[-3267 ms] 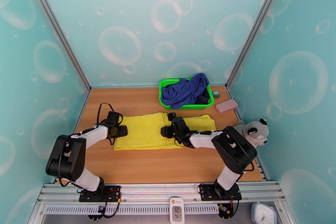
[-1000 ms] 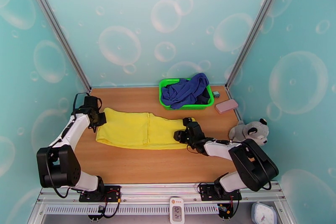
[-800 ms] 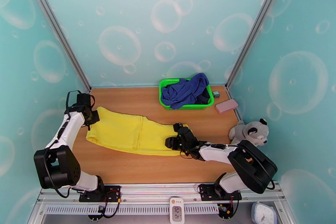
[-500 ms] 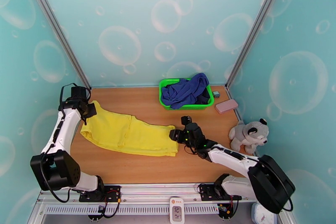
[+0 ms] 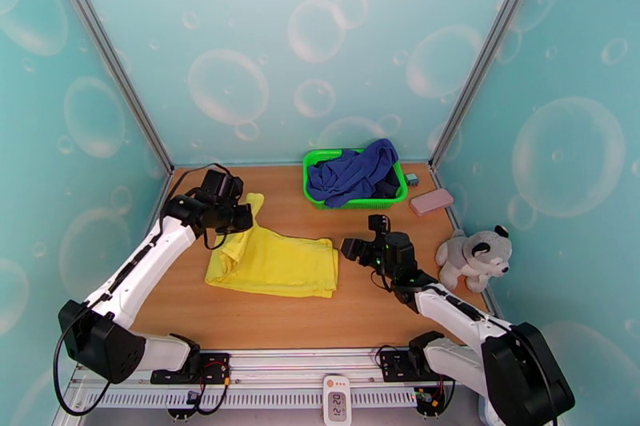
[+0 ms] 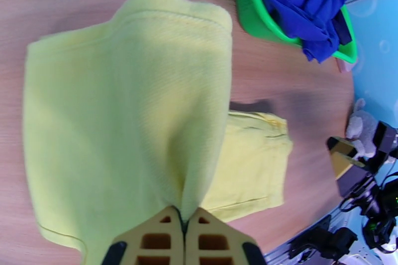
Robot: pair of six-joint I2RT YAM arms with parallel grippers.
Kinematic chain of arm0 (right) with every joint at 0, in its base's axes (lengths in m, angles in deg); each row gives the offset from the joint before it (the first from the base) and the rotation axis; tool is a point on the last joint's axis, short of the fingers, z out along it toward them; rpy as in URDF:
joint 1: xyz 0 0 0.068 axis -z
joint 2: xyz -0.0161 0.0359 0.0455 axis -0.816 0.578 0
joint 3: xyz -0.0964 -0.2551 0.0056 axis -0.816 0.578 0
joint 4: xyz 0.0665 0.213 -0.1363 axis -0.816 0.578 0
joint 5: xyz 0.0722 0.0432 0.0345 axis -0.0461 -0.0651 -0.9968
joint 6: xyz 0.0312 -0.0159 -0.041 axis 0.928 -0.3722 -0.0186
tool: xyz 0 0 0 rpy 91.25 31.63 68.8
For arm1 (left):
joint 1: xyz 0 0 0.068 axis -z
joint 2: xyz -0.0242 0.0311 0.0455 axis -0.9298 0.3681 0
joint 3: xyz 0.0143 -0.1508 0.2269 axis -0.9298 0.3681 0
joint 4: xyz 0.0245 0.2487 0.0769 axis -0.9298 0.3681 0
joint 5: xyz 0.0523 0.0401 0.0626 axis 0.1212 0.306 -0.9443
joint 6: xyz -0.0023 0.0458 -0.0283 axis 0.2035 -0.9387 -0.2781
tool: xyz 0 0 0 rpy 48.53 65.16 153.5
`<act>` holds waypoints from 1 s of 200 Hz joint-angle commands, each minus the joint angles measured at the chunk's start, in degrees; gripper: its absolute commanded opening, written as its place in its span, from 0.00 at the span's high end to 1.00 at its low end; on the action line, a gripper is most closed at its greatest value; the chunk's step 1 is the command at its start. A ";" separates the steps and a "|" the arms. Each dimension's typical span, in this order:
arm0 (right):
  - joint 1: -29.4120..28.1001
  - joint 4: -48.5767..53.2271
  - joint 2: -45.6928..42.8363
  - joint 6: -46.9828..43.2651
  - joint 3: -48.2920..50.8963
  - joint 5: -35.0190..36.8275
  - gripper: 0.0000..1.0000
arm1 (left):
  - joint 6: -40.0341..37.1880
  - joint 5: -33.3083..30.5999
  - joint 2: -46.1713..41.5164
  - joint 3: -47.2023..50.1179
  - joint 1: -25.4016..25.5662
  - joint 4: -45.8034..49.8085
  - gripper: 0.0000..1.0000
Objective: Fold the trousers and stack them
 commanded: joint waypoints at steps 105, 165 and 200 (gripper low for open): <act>-2.22 -9.61 5.05 3.25 4.20 -0.67 0.34 | 23.50 -3.97 12.61 2.05 19.39 -20.62 1.00; -6.06 -15.96 11.04 7.59 5.54 1.02 0.36 | 33.41 -6.34 16.12 0.84 21.61 -23.20 1.00; -6.62 -17.93 14.05 8.71 5.11 1.43 0.36 | 33.44 -5.41 19.73 -2.26 23.71 -21.76 1.00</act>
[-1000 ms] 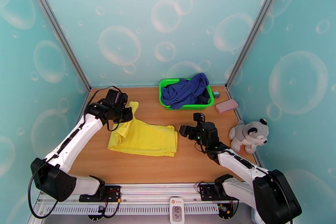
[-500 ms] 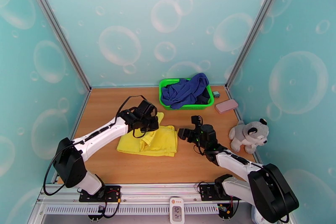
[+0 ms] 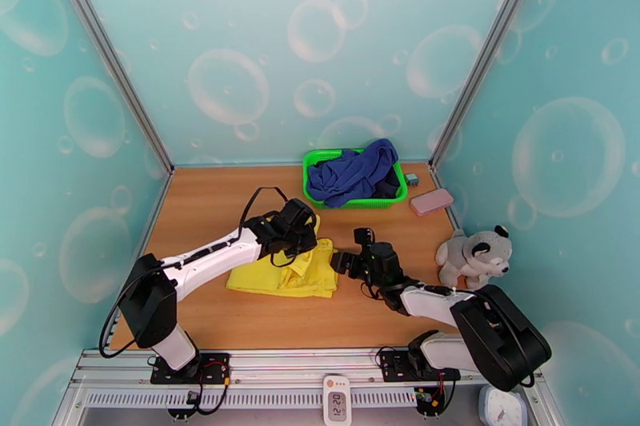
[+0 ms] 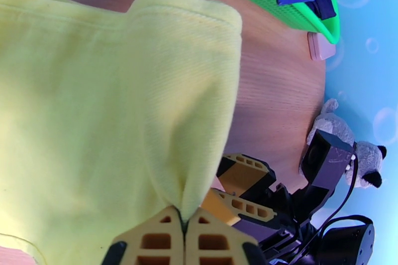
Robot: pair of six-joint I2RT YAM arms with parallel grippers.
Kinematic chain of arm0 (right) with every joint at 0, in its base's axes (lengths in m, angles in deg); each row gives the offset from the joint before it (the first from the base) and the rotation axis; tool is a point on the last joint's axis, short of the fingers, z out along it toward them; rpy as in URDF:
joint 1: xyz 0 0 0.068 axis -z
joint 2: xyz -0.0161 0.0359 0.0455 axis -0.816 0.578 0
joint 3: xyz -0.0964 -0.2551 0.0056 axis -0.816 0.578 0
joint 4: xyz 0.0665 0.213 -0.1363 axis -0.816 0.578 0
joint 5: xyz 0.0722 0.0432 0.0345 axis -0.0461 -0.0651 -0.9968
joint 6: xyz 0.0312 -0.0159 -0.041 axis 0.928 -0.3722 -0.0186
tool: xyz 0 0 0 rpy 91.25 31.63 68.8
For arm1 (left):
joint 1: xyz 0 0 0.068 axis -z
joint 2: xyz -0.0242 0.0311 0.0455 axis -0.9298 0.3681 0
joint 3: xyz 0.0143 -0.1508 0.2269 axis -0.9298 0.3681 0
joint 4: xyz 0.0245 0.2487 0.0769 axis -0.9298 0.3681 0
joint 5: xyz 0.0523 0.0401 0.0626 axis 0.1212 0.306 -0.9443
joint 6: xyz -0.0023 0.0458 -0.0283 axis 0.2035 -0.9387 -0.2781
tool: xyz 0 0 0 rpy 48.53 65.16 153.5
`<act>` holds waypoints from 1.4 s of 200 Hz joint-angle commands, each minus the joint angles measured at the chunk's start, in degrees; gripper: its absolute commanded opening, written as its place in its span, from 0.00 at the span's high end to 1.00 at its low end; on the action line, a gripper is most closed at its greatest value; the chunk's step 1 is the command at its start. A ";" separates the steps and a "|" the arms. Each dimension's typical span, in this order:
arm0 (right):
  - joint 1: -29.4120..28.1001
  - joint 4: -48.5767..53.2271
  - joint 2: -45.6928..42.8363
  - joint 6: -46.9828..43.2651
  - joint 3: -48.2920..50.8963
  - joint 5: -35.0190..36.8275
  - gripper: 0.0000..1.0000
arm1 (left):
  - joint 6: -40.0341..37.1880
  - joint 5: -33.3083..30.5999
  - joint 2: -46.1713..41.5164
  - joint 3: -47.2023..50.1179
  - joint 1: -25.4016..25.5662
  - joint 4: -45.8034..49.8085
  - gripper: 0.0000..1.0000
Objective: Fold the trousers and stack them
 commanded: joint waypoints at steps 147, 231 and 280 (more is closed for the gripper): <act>-2.54 -6.90 7.42 5.23 -0.90 3.34 0.41 | 5.88 -3.19 7.78 -5.38 6.73 -10.92 1.00; -2.10 -8.43 10.99 6.26 -2.00 2.12 0.43 | 6.16 0.12 9.07 -4.65 7.39 -16.09 1.00; 0.91 6.69 -6.29 5.69 0.40 8.67 0.37 | 2.59 0.85 5.85 0.19 6.61 -22.56 0.85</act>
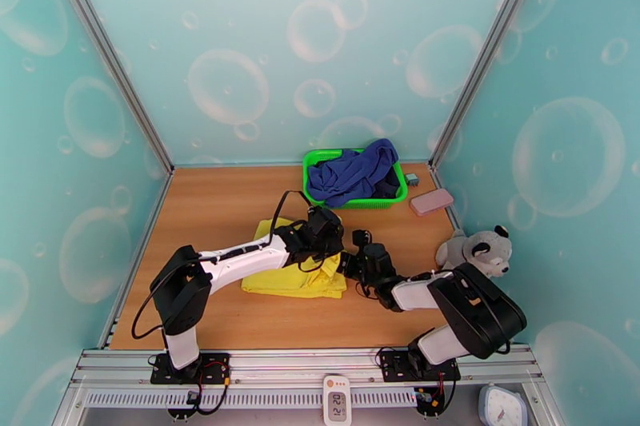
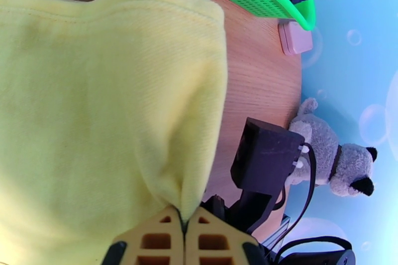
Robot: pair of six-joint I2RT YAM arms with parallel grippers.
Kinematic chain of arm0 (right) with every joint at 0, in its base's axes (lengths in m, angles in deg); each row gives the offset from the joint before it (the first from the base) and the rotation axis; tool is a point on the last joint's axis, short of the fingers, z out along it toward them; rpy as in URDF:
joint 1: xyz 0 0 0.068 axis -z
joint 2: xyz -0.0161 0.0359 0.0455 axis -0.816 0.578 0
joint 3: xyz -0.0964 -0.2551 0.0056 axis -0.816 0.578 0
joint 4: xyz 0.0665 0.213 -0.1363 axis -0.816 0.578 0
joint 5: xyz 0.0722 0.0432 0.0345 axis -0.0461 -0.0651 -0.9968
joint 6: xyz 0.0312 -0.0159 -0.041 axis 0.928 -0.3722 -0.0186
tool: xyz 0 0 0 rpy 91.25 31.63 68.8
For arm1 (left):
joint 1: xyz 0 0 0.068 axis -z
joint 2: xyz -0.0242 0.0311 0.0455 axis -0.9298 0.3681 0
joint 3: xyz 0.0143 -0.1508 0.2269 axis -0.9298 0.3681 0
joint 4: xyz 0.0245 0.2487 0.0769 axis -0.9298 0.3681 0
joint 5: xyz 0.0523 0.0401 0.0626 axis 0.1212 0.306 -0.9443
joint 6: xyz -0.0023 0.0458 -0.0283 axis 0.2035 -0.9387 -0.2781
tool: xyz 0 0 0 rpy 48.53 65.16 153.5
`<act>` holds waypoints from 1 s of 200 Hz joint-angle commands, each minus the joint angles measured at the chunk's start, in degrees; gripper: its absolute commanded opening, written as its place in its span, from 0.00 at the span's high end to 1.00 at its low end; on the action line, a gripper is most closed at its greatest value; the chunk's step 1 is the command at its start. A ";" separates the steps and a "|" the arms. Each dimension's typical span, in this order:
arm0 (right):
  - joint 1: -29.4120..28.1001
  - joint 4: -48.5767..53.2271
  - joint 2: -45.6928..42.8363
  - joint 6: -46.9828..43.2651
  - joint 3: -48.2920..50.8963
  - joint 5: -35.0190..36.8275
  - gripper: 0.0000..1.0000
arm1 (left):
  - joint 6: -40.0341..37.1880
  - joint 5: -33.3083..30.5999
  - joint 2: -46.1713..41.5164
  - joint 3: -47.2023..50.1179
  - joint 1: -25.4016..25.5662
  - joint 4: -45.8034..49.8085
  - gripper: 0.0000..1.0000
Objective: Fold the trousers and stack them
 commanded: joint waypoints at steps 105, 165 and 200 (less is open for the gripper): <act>-1.74 18.41 -17.19 -8.61 -11.36 3.20 0.36 | -35.87 7.52 -26.02 27.39 -22.70 -16.28 0.01; -5.54 10.26 -0.50 -0.15 -15.01 -4.43 0.39 | -44.70 23.73 -15.00 28.88 -36.75 -5.90 0.01; -3.60 15.89 -2.86 -0.64 -10.64 -2.75 0.37 | -45.66 26.11 -11.12 29.73 -36.76 -3.47 0.00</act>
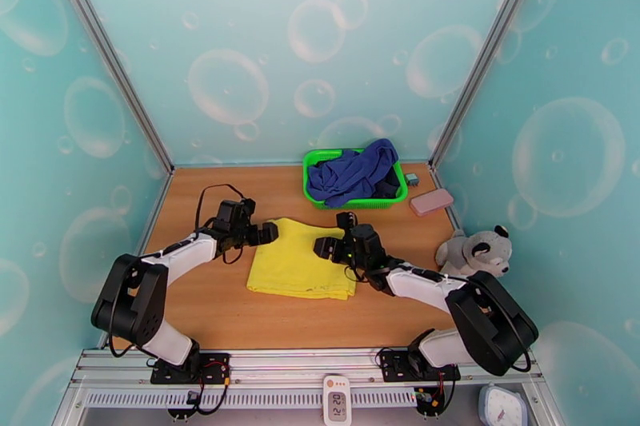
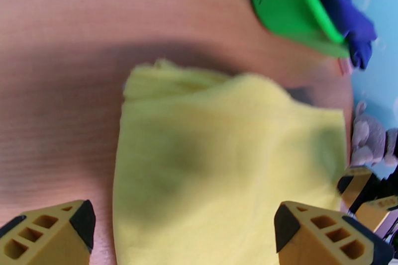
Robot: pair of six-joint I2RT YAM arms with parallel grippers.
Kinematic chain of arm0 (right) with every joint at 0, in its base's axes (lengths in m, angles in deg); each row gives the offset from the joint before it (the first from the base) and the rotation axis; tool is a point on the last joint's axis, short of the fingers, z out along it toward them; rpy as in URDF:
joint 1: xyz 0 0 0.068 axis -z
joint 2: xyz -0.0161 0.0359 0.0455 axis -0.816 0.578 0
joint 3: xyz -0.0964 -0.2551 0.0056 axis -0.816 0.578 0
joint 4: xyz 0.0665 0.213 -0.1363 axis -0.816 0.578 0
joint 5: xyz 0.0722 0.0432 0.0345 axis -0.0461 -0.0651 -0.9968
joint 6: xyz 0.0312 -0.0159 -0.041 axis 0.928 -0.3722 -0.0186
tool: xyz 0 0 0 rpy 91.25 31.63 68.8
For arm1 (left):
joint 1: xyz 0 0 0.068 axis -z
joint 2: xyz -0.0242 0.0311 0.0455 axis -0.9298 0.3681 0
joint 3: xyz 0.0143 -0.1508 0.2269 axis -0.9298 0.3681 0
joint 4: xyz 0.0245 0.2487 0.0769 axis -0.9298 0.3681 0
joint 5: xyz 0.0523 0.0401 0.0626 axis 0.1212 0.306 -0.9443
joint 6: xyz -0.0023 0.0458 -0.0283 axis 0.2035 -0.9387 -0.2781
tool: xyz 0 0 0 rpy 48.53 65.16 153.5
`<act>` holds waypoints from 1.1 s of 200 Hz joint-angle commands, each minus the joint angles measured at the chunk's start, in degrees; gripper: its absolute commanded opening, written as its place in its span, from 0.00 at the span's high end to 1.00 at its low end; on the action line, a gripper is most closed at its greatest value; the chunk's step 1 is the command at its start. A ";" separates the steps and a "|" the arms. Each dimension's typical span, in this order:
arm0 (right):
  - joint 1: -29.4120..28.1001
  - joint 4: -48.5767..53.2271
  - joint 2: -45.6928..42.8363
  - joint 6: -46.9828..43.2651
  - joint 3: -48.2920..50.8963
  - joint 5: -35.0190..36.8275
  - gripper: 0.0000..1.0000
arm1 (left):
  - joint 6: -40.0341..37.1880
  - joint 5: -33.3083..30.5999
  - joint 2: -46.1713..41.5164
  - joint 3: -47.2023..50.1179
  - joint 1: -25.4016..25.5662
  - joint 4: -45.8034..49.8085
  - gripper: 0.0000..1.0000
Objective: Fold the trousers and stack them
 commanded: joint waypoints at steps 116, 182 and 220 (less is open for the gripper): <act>-0.57 0.75 0.66 3.70 9.49 1.89 0.36 | -8.23 7.15 13.64 -8.46 1.93 9.14 0.88; -0.56 -6.27 -3.26 -0.49 10.64 -1.04 0.34 | -10.72 -1.61 7.89 -19.71 -2.20 23.03 1.00; -0.49 -5.96 -4.31 -2.15 9.19 -1.24 0.01 | -12.75 -7.99 9.99 -29.91 -7.35 29.65 1.00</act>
